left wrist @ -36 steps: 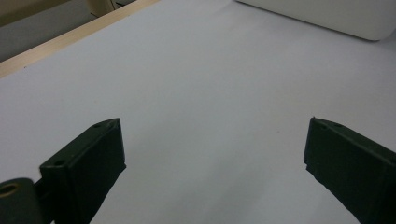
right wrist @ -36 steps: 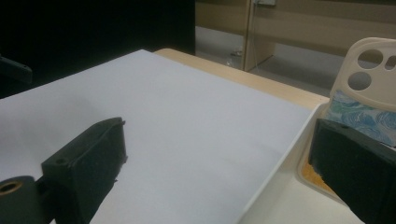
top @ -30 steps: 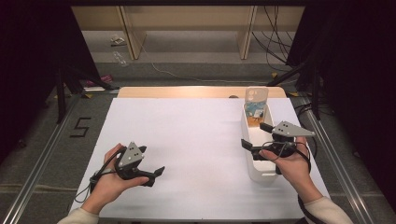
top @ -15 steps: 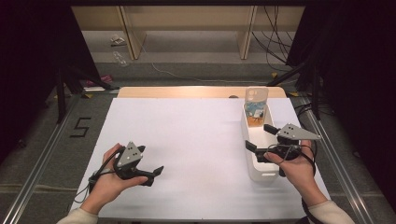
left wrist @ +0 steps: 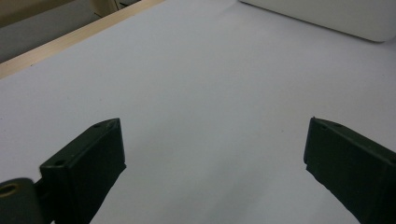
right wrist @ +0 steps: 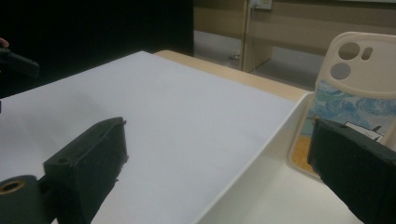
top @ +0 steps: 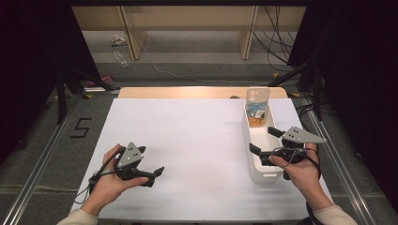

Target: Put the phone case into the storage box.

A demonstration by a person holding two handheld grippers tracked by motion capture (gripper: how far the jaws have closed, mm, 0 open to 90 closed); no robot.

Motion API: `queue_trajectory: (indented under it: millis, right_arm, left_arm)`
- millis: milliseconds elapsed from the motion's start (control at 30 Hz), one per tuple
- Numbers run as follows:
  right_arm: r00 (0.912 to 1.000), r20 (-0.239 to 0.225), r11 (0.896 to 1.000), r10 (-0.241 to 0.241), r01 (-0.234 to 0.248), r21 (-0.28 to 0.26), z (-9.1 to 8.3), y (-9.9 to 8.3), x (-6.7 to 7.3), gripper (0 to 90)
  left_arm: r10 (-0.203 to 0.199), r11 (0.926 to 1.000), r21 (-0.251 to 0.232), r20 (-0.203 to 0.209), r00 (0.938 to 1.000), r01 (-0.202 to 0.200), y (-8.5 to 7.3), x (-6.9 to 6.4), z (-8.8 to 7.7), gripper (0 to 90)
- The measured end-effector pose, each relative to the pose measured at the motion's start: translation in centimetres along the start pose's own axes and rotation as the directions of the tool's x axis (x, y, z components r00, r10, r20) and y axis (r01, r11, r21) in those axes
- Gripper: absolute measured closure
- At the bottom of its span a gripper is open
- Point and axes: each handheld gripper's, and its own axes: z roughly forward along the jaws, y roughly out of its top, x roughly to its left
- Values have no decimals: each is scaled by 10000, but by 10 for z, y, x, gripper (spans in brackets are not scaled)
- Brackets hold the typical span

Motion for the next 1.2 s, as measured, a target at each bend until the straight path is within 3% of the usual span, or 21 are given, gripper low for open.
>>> queue_trajectory:
  millis: [1200]
  right_arm:
    - [9998,117,9998,129,-128,-128,-9,-10,-1,56]
  left_arm:
    - [-25,10000,25,7,10000,25,-1,1,0,49]
